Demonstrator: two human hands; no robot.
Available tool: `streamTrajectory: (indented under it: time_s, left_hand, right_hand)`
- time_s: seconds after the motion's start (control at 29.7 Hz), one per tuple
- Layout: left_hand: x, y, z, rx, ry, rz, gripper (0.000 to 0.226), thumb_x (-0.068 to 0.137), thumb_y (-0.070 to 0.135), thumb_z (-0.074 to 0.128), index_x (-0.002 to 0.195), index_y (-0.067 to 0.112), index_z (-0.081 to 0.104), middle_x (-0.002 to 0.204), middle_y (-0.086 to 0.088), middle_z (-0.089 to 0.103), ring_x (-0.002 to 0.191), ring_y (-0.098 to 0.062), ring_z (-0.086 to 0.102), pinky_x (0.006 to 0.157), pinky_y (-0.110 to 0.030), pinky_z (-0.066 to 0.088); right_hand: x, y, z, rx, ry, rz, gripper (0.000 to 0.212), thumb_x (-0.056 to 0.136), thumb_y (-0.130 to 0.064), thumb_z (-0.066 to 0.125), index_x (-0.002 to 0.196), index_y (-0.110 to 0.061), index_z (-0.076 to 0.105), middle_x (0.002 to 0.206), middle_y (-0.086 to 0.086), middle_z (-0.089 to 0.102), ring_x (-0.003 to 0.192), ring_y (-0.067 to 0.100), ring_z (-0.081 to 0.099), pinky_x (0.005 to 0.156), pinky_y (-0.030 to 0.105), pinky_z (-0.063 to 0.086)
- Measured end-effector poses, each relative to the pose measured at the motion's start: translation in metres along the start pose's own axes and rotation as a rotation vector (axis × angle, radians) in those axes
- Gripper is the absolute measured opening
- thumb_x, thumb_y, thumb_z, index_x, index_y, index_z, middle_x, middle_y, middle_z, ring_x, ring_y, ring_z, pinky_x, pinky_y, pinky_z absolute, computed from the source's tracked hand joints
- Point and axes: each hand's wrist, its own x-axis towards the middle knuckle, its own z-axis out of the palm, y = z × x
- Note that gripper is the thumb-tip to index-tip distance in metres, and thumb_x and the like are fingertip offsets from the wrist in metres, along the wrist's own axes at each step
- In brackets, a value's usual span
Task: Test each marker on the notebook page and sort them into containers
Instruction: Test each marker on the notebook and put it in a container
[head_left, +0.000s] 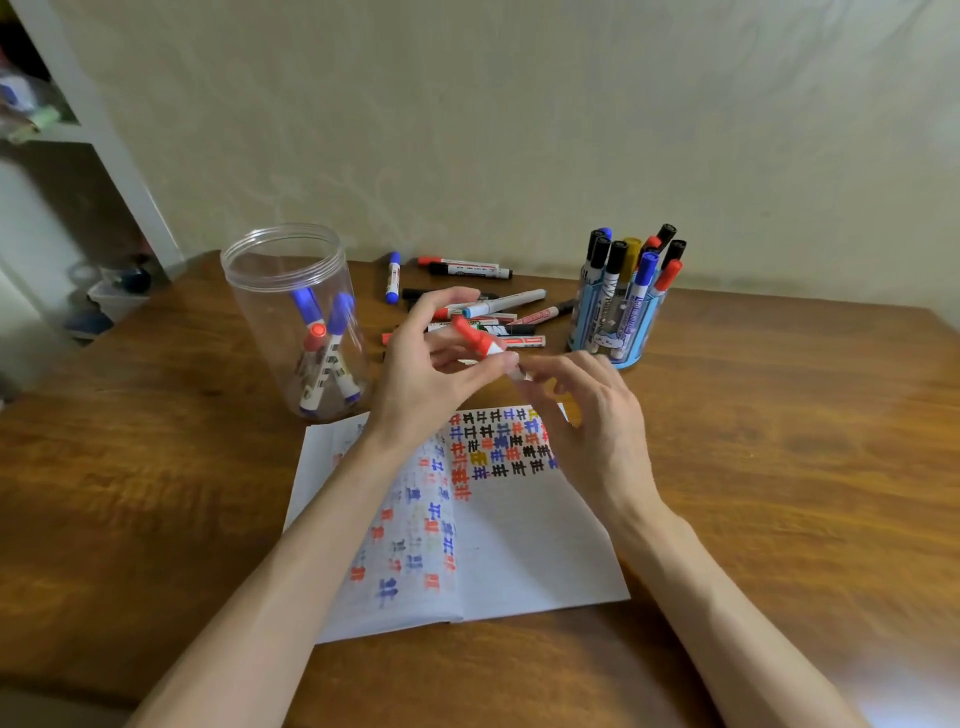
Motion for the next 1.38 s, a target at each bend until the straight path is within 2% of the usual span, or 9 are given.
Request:
streamTrajectory:
  time_s: [0.1,0.24,0.47,0.57,0.71,0.81,0.98,1.21,1.38]
  left_hand:
    - [-0.004,0.000,0.005,-0.113,0.016,-0.074,0.052,0.077,0.017,0.089,0.122,0.021,0.062,0.097,-0.002,0.078,0.094,-0.015,0.076,0.084,-0.026,0.059]
    - [-0.007,-0.003,0.008,-0.079,-0.023,-0.096,0.032,0.082,0.020,0.084,0.112,0.017,0.072,0.100,0.005,0.079,0.095,-0.009,0.075,0.077,-0.020,0.058]
    - [-0.010,-0.010,0.006,-0.038,-0.056,-0.099,0.013,0.091,0.021,0.075,0.102,0.013,0.076,0.095,0.006,0.078,0.088,-0.004,0.074,0.069,-0.013,0.054]
    - [-0.014,-0.007,0.003,-0.038,-0.089,-0.126,0.017,0.098,0.023,0.067,0.105,0.010,0.075,0.093,0.002,0.078,0.085,-0.002,0.073,0.069,-0.011,0.052]
    - [-0.016,-0.008,-0.008,0.080,-0.295,-0.247,0.026,0.099,0.043,0.060,0.099,0.023,0.078,0.089,0.004,0.079,0.089,-0.002,0.072,0.083,-0.021,0.052]
    - [-0.017,-0.011,-0.012,0.110,-0.413,-0.255,0.026,0.097,0.044,0.064,0.097,0.023,0.080,0.089,0.001,0.078,0.088,-0.015,0.073,0.086,-0.035,0.056]
    - [-0.017,-0.009,-0.009,0.072,-0.426,-0.215,0.022,0.097,0.033,0.068,0.101,0.015,0.081,0.092,0.000,0.079,0.091,-0.016,0.074,0.079,-0.022,0.057]
    - [-0.017,-0.013,-0.008,0.053,-0.422,-0.211,0.025,0.094,0.035,0.069,0.102,0.015,0.081,0.092,0.002,0.080,0.090,-0.014,0.075,0.081,-0.025,0.055]
    - [-0.016,-0.014,-0.007,0.031,-0.374,-0.175,0.021,0.097,0.028,0.068,0.102,0.012,0.079,0.091,0.000,0.079,0.088,-0.016,0.075,0.079,-0.027,0.059]
  right_hand:
    - [0.001,-0.010,-0.004,0.244,-0.087,0.139,0.015,0.097,-0.026,0.075,0.109,-0.016,0.075,0.091,-0.009,0.072,0.080,0.008,0.066,0.066,0.012,0.046]
    - [0.001,-0.017,-0.005,0.501,-0.189,0.318,0.019,0.096,-0.027,0.076,0.111,-0.016,0.074,0.096,-0.007,0.078,0.089,0.013,0.075,0.077,0.035,0.063]
    - [0.001,-0.028,-0.009,0.791,-0.173,0.384,0.082,0.095,-0.009,0.076,0.161,-0.025,0.028,0.103,0.015,0.078,0.089,0.023,0.079,0.084,0.033,0.063]
    - [0.002,-0.028,-0.012,0.823,-0.154,0.444,0.077,0.094,-0.005,0.076,0.156,-0.028,0.037,0.097,0.012,0.079,0.087,0.025,0.078,0.084,0.034,0.063]
    - [0.005,-0.025,-0.019,0.902,-0.093,0.560,0.070,0.092,-0.005,0.078,0.148,-0.031,0.046,0.120,0.022,0.072,0.090,0.027,0.078,0.083,0.032,0.062]
    - [0.005,-0.021,-0.023,0.884,-0.061,0.611,0.067,0.092,-0.008,0.077,0.148,-0.031,0.047,0.098,0.014,0.079,0.091,0.026,0.078,0.092,0.038,0.061]
    - [0.003,-0.021,-0.021,0.884,-0.038,0.636,0.060,0.092,-0.008,0.077,0.143,-0.028,0.053,0.090,0.010,0.078,0.089,0.023,0.077,0.097,0.040,0.060]
    - [0.001,-0.021,-0.020,0.889,-0.038,0.623,0.048,0.092,-0.010,0.078,0.135,-0.023,0.061,0.088,0.010,0.077,0.089,0.024,0.076,0.099,0.044,0.060]
    - [-0.001,-0.024,-0.016,0.888,-0.071,0.678,0.062,0.087,-0.033,0.079,0.144,-0.030,0.054,0.096,0.004,0.078,0.096,0.019,0.076,0.100,0.040,0.058]
